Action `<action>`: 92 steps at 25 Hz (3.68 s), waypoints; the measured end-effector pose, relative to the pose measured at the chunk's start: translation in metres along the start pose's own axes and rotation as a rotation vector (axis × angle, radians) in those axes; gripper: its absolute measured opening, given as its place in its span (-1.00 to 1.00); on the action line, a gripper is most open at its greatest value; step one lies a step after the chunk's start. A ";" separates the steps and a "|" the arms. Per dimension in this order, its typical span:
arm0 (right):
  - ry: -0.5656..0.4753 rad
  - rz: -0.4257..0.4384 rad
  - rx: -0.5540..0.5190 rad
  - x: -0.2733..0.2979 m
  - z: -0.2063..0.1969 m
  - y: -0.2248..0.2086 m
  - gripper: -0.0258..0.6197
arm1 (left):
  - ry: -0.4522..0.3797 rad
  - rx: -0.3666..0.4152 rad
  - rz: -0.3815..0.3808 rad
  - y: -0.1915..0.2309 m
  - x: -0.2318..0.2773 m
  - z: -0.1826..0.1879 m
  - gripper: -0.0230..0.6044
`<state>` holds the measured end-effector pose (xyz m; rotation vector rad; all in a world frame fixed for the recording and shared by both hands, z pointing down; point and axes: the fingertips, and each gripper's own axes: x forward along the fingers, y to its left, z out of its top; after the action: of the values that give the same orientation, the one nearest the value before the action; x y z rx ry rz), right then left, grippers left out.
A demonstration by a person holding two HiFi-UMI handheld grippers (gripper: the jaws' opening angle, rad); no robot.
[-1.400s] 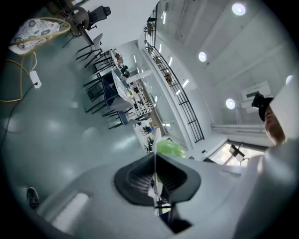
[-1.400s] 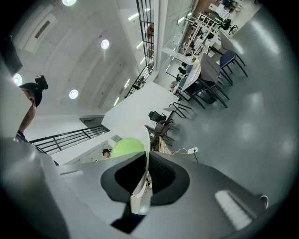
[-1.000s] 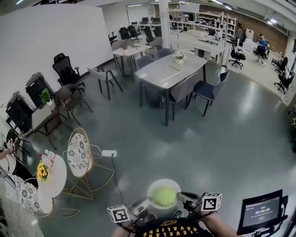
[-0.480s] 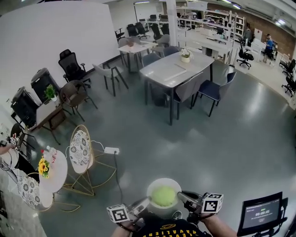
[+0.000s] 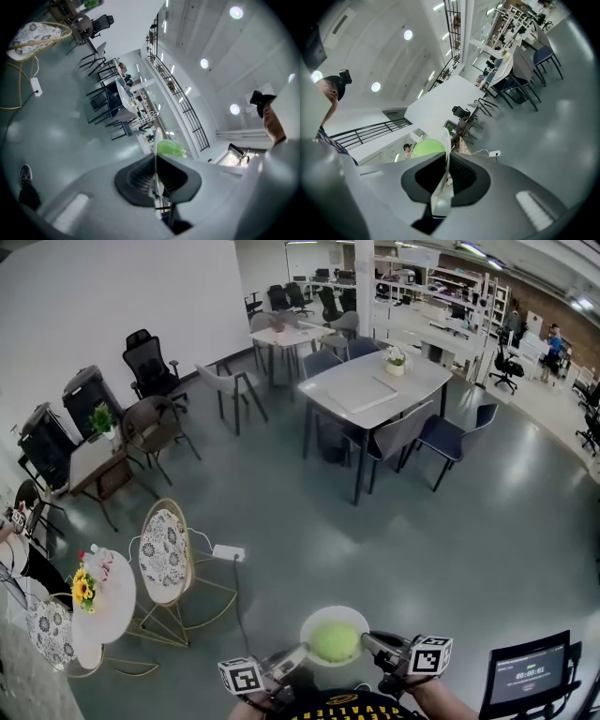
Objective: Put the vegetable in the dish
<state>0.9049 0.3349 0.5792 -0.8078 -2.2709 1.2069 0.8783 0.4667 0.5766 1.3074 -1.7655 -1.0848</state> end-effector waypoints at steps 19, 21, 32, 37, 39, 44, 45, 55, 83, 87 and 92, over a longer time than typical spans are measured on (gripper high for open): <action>-0.004 -0.051 -0.031 0.247 0.117 -0.019 -0.84 | 0.022 -0.023 -0.074 0.110 -0.014 0.251 -0.89; 0.007 -0.039 -0.016 0.263 0.131 -0.032 -0.84 | 0.009 -0.030 -0.062 0.120 -0.005 0.268 -0.89; 0.102 0.103 -0.028 0.356 0.293 -0.106 -0.84 | -0.095 0.031 0.079 0.162 0.098 0.414 -0.89; 0.091 0.092 -0.028 0.367 0.382 -0.166 -0.83 | -0.110 0.028 0.065 0.184 0.189 0.465 -0.89; 0.084 0.085 -0.016 0.369 0.392 -0.170 -0.83 | -0.098 0.015 0.063 0.184 0.198 0.472 -0.89; 0.064 0.059 0.011 0.382 0.403 -0.177 -0.83 | -0.044 0.018 0.063 0.191 0.207 0.494 -0.89; 0.055 0.054 0.013 0.390 0.413 -0.185 -0.83 | -0.030 0.022 0.059 0.199 0.216 0.506 -0.89; -0.108 -0.102 -0.006 0.484 0.565 -0.261 -0.82 | 0.149 0.046 -0.044 0.277 0.331 0.673 -0.89; -0.208 -0.131 0.072 0.588 0.857 -0.444 -0.83 | 0.309 0.088 -0.014 0.384 0.608 0.917 -0.89; -0.245 -0.164 0.085 0.557 0.905 -0.484 -0.83 | 0.332 0.084 -0.019 0.388 0.681 0.920 -0.88; -0.316 -0.213 0.114 0.546 0.921 -0.500 -0.82 | 0.430 0.096 -0.058 0.388 0.714 0.928 -0.89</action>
<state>-0.2078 -0.0629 0.5826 -0.3405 -2.4305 1.4278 -0.2809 0.0454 0.5639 1.5263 -1.4769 -0.6875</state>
